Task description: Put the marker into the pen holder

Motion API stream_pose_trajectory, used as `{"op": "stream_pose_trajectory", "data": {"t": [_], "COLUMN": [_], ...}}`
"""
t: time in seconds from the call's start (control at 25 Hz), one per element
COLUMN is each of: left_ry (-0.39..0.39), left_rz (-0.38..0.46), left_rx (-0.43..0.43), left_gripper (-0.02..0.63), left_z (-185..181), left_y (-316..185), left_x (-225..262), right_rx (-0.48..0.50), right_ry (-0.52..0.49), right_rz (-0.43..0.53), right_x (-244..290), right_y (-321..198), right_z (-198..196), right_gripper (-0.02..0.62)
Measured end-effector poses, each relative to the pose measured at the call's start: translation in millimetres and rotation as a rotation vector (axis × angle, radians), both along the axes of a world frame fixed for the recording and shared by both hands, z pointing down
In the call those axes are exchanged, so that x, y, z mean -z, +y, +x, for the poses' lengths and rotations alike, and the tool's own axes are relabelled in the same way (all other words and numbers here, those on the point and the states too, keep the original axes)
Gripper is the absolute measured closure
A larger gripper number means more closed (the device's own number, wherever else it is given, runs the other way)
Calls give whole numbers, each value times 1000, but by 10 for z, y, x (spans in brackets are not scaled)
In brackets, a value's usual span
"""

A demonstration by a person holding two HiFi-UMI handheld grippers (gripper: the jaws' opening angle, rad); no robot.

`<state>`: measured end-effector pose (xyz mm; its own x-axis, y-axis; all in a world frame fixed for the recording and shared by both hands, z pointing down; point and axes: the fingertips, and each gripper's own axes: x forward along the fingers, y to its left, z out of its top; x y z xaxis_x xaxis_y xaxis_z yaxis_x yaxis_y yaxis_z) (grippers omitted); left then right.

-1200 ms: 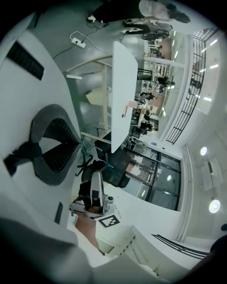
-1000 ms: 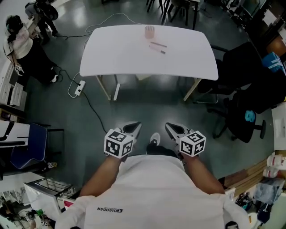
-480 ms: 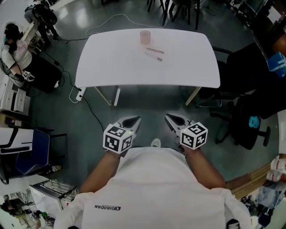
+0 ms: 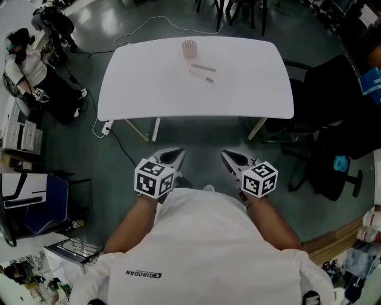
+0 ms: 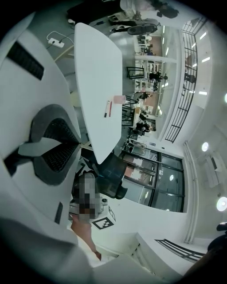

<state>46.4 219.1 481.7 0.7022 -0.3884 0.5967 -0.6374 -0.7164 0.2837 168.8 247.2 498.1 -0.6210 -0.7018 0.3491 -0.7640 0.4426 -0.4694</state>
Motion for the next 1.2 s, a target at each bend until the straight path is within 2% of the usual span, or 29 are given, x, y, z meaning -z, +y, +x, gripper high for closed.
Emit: {"op": "stream_pose_trajectory", "data": {"t": [0.36, 0.56, 0.68, 0.96, 1.2], "left_ry": [-17, -1, 21, 28, 42], "left_rz": [-4, -4, -28, -39, -5], "left_rx": [-33, -30, -32, -26, -81], "left_gripper": [578, 578, 578, 578, 578], "left_z": [27, -1, -4, -179, -302], "left_y": [-438, -940, -1179, -2115, -2866], "left_x": [-123, -178, -218, -212, -109], "right_rx": [-9, 0, 5, -6, -49], "right_ry": [22, 59, 80, 109, 138], "right_rz": [-18, -9, -39, -28, -17], "right_x": [-156, -166, -240, -108, -39], "right_y": [-364, -779, -1020, -1949, -2723], "right_z": [33, -18, -26, -185, -317], "right_gripper": [577, 577, 577, 577, 577]}}
